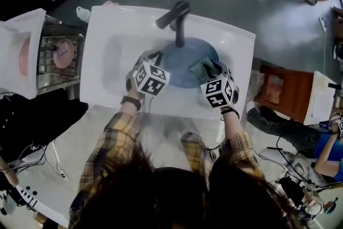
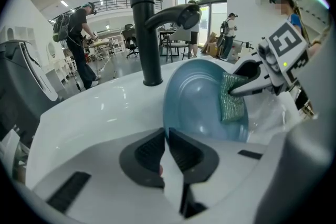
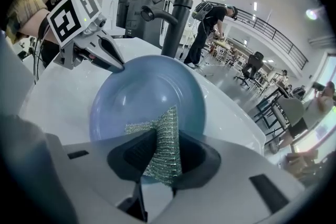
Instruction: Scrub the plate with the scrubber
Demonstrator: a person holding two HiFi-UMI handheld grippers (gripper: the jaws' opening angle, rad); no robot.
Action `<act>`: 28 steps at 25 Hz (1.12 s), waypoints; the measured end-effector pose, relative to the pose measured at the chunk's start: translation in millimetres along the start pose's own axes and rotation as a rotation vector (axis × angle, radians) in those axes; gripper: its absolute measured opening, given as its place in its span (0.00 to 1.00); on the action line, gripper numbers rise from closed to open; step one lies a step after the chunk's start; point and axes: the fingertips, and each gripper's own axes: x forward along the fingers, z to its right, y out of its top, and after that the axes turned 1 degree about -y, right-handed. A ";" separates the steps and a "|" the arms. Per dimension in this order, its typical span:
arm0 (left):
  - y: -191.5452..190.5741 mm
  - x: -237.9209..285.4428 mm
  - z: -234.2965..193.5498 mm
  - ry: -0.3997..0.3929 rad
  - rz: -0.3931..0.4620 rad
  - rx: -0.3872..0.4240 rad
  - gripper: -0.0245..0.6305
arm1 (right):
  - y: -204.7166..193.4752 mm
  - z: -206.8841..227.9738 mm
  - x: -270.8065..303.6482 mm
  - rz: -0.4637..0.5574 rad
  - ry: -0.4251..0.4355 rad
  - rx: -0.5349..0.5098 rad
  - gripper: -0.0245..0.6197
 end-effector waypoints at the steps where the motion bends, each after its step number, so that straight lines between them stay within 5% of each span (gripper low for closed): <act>1: -0.6 -0.3 0.3 -0.002 0.001 -0.003 0.07 | 1.3 2.6 -1.1 0.003 -0.010 -0.001 0.23; 15: -7.6 -3.7 3.4 -0.015 0.002 -0.016 0.07 | 50.0 23.7 2.8 0.086 -0.101 -0.023 0.23; 28: -18.0 -3.1 5.0 -0.011 -0.008 -0.080 0.07 | 100.9 -42.4 30.3 0.161 0.014 -0.052 0.21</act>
